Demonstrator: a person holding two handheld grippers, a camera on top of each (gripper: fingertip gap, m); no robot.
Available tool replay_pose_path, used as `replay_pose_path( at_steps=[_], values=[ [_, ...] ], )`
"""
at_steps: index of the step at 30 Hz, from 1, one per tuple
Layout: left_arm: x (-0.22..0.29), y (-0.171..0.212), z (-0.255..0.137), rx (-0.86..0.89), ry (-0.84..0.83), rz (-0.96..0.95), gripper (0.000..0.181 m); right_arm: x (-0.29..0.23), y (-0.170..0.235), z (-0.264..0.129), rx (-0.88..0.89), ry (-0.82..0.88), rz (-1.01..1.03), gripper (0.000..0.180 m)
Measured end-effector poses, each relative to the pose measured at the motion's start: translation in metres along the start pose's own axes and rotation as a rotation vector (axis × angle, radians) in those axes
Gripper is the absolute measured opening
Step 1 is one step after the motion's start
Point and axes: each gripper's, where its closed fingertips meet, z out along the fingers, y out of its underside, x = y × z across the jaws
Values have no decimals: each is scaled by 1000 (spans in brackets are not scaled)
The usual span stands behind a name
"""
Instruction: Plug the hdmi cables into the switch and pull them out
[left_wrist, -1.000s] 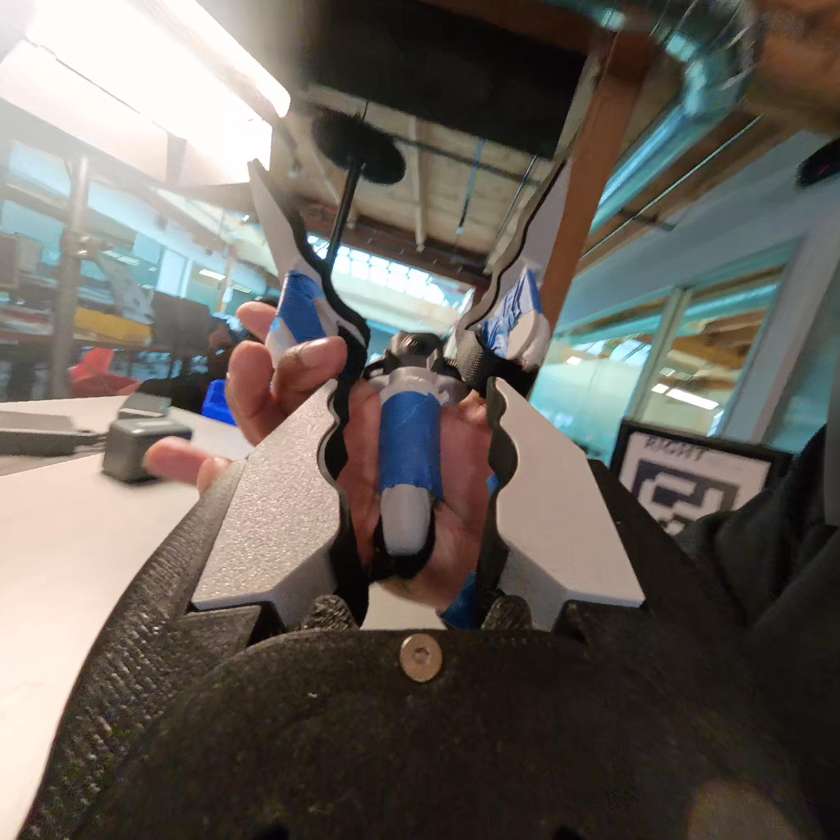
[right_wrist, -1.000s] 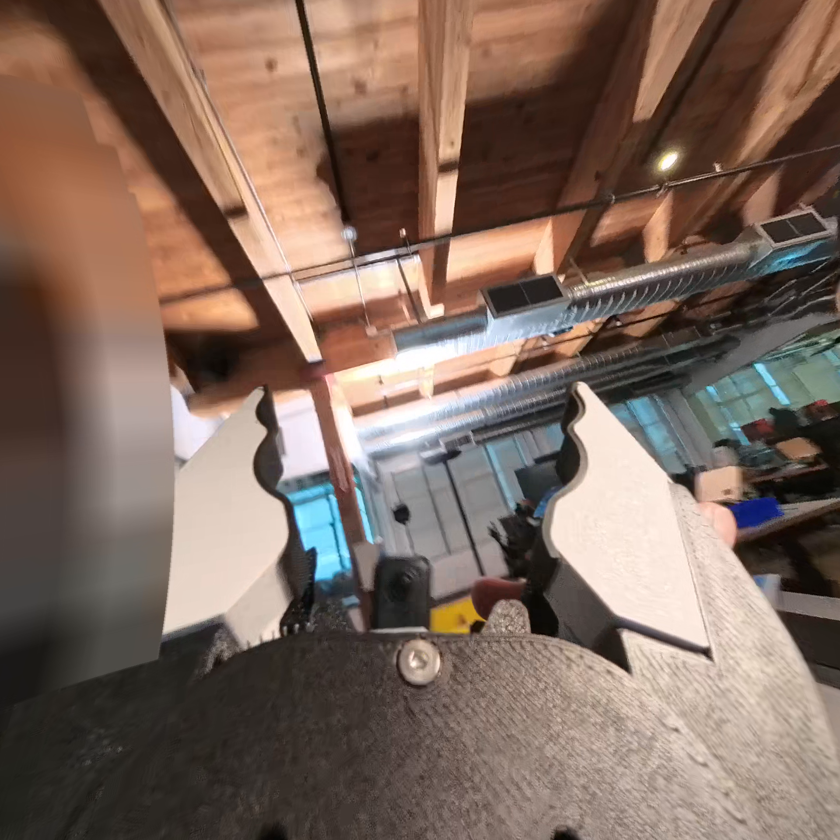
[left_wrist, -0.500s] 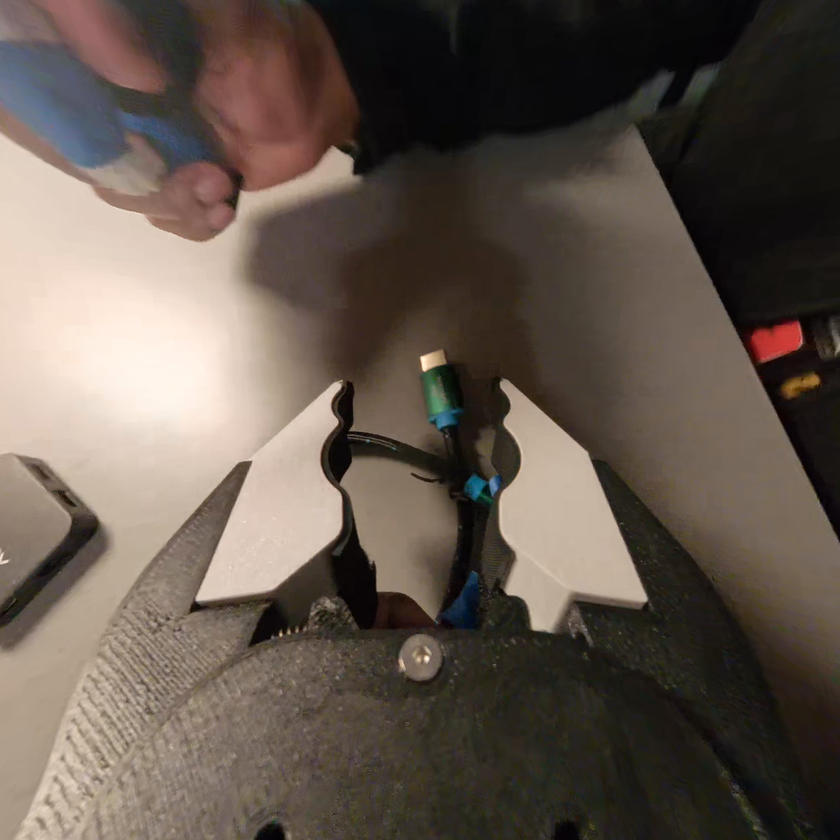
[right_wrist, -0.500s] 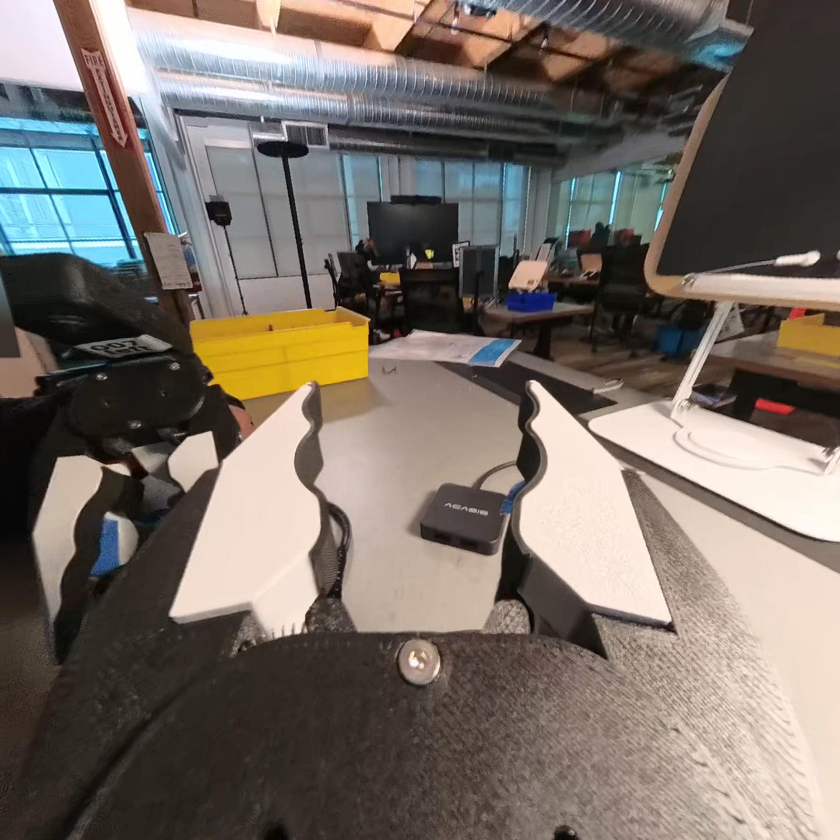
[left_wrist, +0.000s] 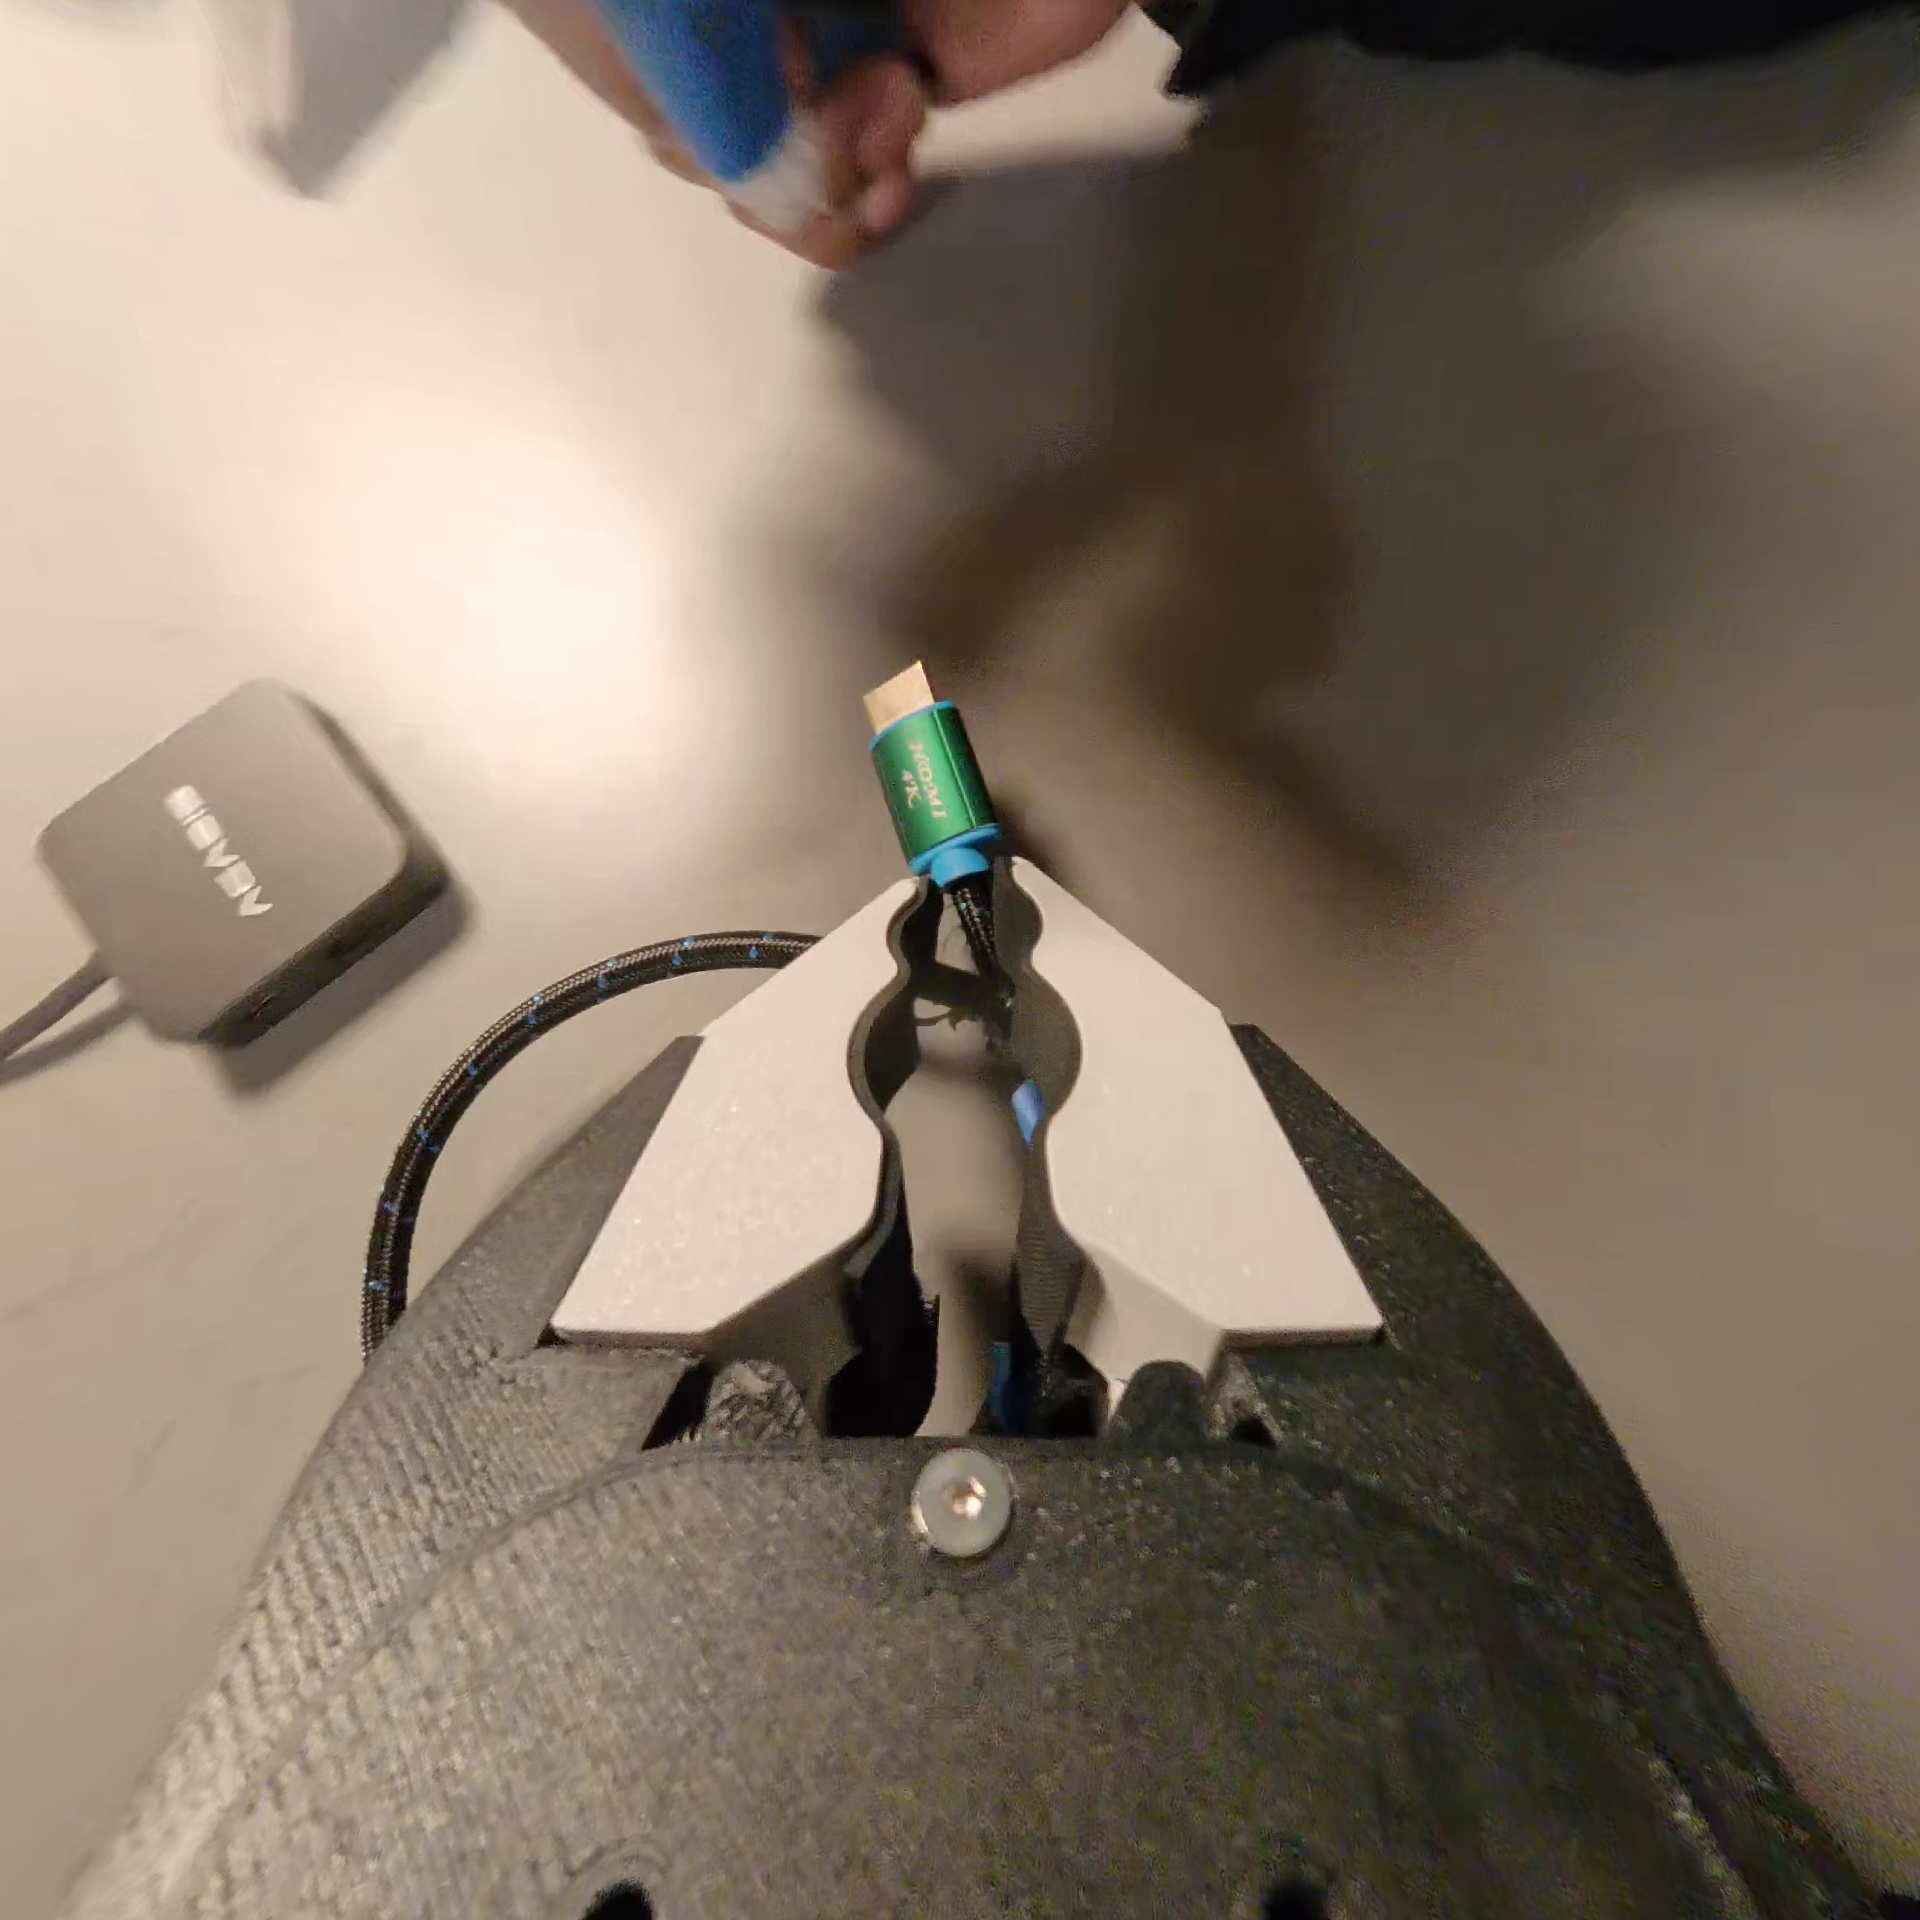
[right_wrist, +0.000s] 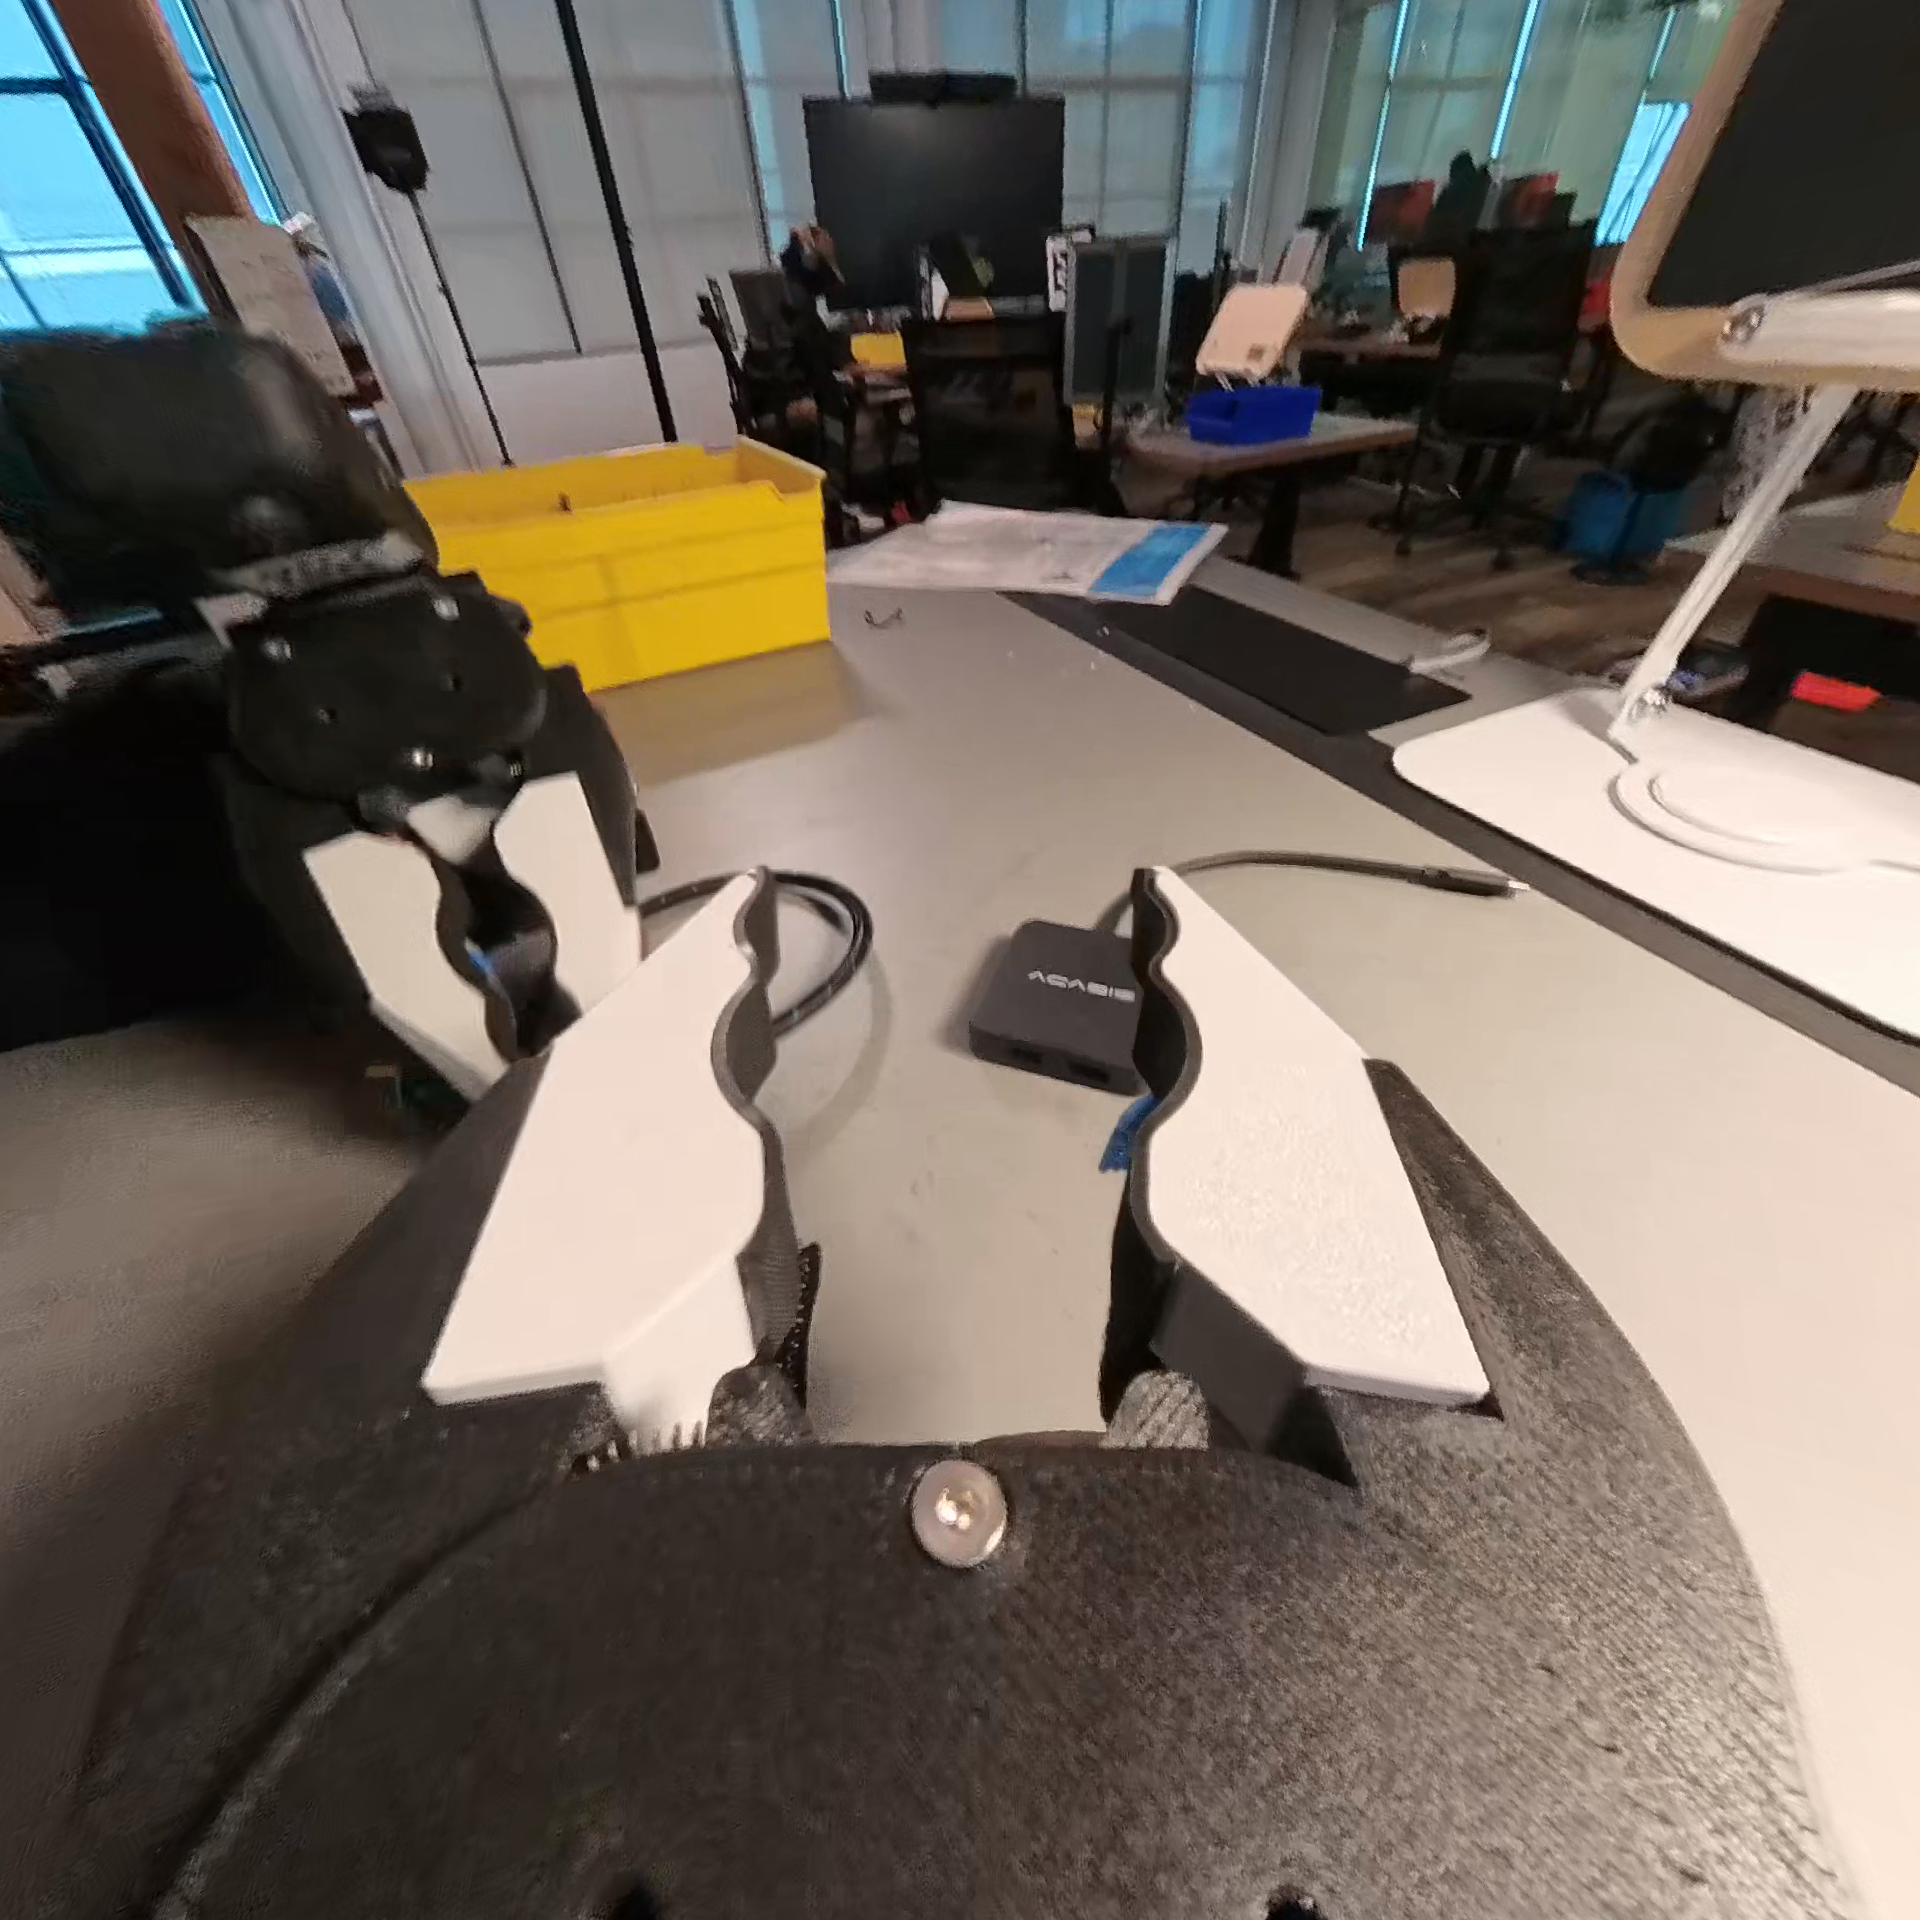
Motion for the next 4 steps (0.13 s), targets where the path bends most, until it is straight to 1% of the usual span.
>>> replay_pose_path(
  at_steps=[1, 4],
  values=[
    [-6, -1, -5, 27, -16, -32, 10, 4, 6, 1, -44, 15, 2, 72],
    [-25, 3, -18, 45, -86, -92, 11, 20, 30, 5, -226, 55, -7, 75]
  ],
)
